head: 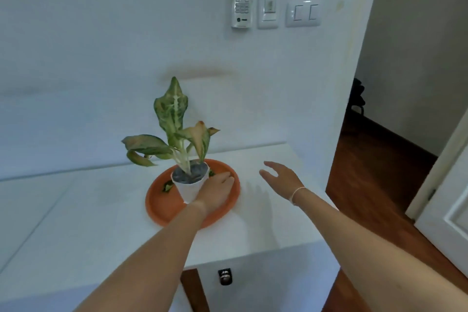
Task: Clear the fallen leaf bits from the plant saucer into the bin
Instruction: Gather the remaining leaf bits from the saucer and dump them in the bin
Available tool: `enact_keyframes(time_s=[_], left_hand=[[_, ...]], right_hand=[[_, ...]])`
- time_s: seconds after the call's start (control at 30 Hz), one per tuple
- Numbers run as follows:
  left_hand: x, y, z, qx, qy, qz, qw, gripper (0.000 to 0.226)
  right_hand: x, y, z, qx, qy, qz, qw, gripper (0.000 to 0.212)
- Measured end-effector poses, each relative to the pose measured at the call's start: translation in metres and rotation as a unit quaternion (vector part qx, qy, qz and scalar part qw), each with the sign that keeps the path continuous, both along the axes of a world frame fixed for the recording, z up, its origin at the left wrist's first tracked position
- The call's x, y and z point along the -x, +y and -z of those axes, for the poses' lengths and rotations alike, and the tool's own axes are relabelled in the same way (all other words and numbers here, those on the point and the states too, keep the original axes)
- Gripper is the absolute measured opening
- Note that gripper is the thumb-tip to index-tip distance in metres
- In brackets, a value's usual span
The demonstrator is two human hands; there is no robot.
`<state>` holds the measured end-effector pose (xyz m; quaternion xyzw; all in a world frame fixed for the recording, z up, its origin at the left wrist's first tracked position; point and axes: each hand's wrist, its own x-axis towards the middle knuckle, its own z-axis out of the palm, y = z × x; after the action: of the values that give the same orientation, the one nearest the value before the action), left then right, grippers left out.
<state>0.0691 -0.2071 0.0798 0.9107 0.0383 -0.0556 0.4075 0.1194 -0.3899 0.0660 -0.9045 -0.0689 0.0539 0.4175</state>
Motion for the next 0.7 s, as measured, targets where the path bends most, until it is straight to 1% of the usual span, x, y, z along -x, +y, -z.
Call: enact_keyframes(time_s=[0.1, 0.2, 0.27, 0.37, 0.43, 0.53, 0.63, 0.7], left_hand=[[0.023, 0.048, 0.005, 0.019, -0.002, -0.024, 1.000, 0.032], [0.044, 0.088, 0.008, 0.040, -0.028, -0.031, 0.998, 0.038], [0.053, 0.109, 0.011, 0.024, -0.032, -0.026, 0.999, 0.040], [0.063, 0.140, 0.026, -0.012, 0.009, -0.068, 0.998, 0.044], [0.066, 0.154, 0.037, -0.023, 0.032, -0.095, 0.995, 0.047], [0.067, 0.158, 0.044, -0.035, 0.043, -0.125, 0.991, 0.050], [0.061, 0.155, 0.050, -0.005, 0.044, -0.179, 0.983, 0.052], [0.055, 0.150, 0.052, 0.041, 0.057, -0.225, 0.972, 0.049]], right_hand=[[0.013, 0.042, 0.011, -0.006, 0.019, -0.013, 1.000, 0.053], [0.025, 0.078, 0.022, -0.003, 0.029, -0.018, 0.999, 0.054], [0.031, 0.096, 0.029, 0.007, 0.041, -0.011, 0.999, 0.055], [0.037, 0.114, 0.037, 0.018, 0.052, 0.011, 0.998, 0.057], [0.038, 0.120, 0.041, 0.021, 0.052, 0.029, 0.998, 0.057], [0.040, 0.124, 0.046, 0.030, 0.052, 0.051, 0.997, 0.056], [0.040, 0.123, 0.047, 0.035, 0.051, 0.053, 0.997, 0.054], [0.037, 0.121, 0.047, 0.029, 0.050, 0.054, 0.997, 0.053]])
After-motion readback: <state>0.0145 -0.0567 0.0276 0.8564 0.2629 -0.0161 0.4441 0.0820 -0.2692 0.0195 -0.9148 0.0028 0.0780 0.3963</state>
